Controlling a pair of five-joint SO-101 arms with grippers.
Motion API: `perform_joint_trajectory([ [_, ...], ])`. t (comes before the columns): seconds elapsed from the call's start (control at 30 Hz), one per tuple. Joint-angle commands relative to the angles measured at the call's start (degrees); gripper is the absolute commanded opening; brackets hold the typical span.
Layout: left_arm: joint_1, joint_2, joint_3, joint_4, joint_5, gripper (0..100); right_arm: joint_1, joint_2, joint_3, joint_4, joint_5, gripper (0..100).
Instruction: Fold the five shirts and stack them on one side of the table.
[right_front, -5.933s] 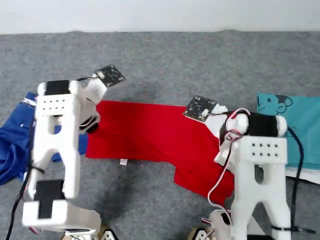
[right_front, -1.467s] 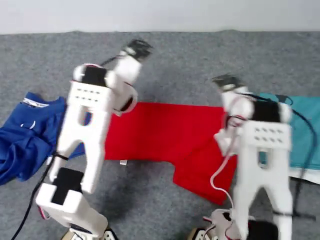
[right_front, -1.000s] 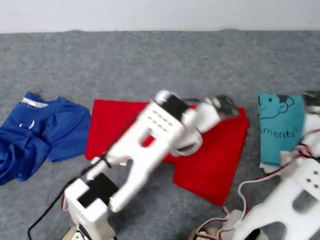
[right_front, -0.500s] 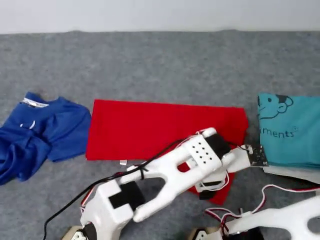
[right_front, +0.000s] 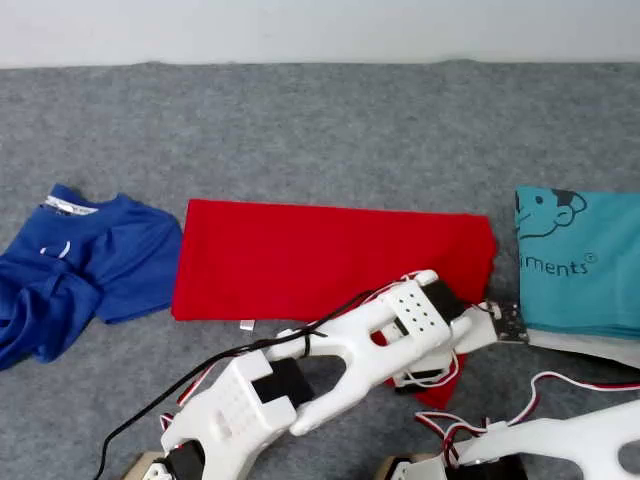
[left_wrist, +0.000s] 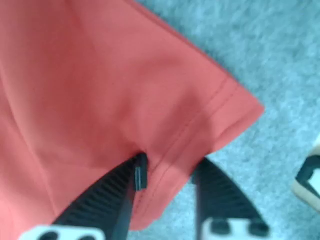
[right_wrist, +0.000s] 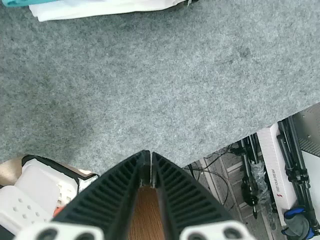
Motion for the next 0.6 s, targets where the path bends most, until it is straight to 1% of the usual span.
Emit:
perform_joint_trajectory([
  [0.0,0.26,-0.35,-3.3,-1.49,0.09,5,0.31,-1.8,-2.37,2.24,0.26,2.0],
  [0.1,0.26,-0.35,-4.88,-1.14,-0.18,1,0.31,-1.89,-2.37,2.24,0.26,2.0],
  [0.23,0.26,-0.35,-7.78,1.14,-1.93,1,0.31,-1.98,-2.37,2.24,0.26,2.0],
  [0.4,-0.44,-0.35,-15.6,6.86,-1.93,1,0.31,-1.71,-2.37,2.24,0.26,2.0],
  [0.57,-2.37,-0.09,-21.67,7.65,-1.93,1,0.31,-1.54,-2.37,2.24,0.26,2.0],
])
